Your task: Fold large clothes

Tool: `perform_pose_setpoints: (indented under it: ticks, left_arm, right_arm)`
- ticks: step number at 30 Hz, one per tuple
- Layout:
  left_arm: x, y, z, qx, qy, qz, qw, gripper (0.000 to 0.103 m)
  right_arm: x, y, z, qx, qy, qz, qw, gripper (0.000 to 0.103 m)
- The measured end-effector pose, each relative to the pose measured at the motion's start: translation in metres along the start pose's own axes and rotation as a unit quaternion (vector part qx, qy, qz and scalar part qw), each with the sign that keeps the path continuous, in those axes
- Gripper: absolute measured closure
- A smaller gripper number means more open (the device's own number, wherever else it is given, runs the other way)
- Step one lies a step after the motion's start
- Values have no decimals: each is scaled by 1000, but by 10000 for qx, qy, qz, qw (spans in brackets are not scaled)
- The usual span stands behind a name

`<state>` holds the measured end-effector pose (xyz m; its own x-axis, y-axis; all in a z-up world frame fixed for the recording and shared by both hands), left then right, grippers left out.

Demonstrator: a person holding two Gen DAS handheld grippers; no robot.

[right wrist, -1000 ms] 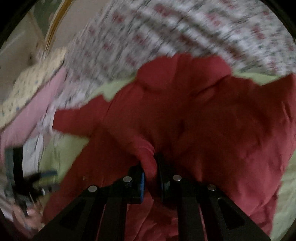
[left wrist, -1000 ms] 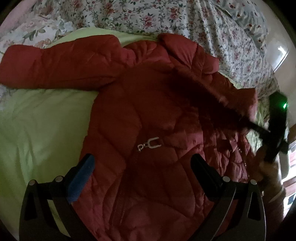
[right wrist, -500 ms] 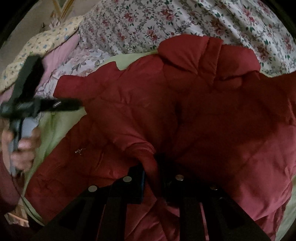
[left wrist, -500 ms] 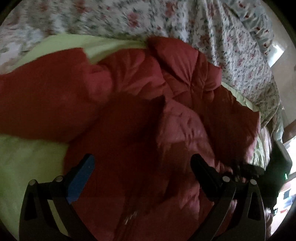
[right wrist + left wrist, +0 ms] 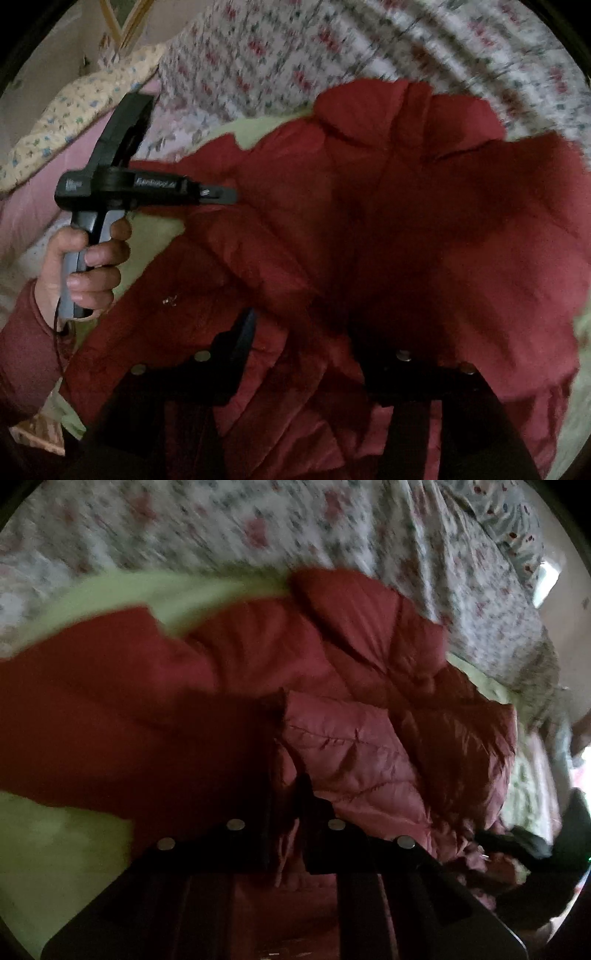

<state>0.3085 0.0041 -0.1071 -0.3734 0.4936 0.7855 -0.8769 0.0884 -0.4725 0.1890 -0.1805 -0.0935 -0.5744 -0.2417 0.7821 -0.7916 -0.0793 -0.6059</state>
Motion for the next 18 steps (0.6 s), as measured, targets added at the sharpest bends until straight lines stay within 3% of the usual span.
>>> perform_pose_setpoints:
  ticks: [3, 8, 10, 12, 14, 18]
  left_arm:
    - [18, -4, -17, 33, -190, 258, 9995, 93]
    - [9, 3, -23, -103, -432, 270, 9986, 93]
    - [1, 6, -22, -183, -587, 211, 9979, 91]
    - [3, 10, -21, -254, -736, 224, 9967, 82]
    - [17, 9, -20, -264, -867, 411, 9950, 79]
    - [52, 4, 0, -401, -563, 882, 9937, 79]
  right_arm:
    - [18, -6, 20, -343, 224, 341, 9986, 48]
    - [26, -23, 77, -1022, 1114, 720, 9859, 47]
    - [14, -26, 99, -1282, 1332, 624, 9808, 47]
    - [-2, -23, 109, -1345, 1464, 411, 9792, 48]
    - [-21, -15, 117, -1401, 1586, 164, 9772, 48]
    - [-34, -6, 116, -1294, 1687, 66, 9771, 46]
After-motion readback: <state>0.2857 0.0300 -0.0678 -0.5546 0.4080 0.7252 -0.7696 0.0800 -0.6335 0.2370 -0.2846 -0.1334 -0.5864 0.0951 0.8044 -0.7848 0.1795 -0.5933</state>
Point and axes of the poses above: each gripper's, at about its wrist camera, not at the fingertips, and x roughly against the way its jaws point, z to its right, y to its underside, the point moved 9 cm from there along -x, roughly the way its jaws point, and after that the axes turned 10 degrees about y, right-handed, at the moved point
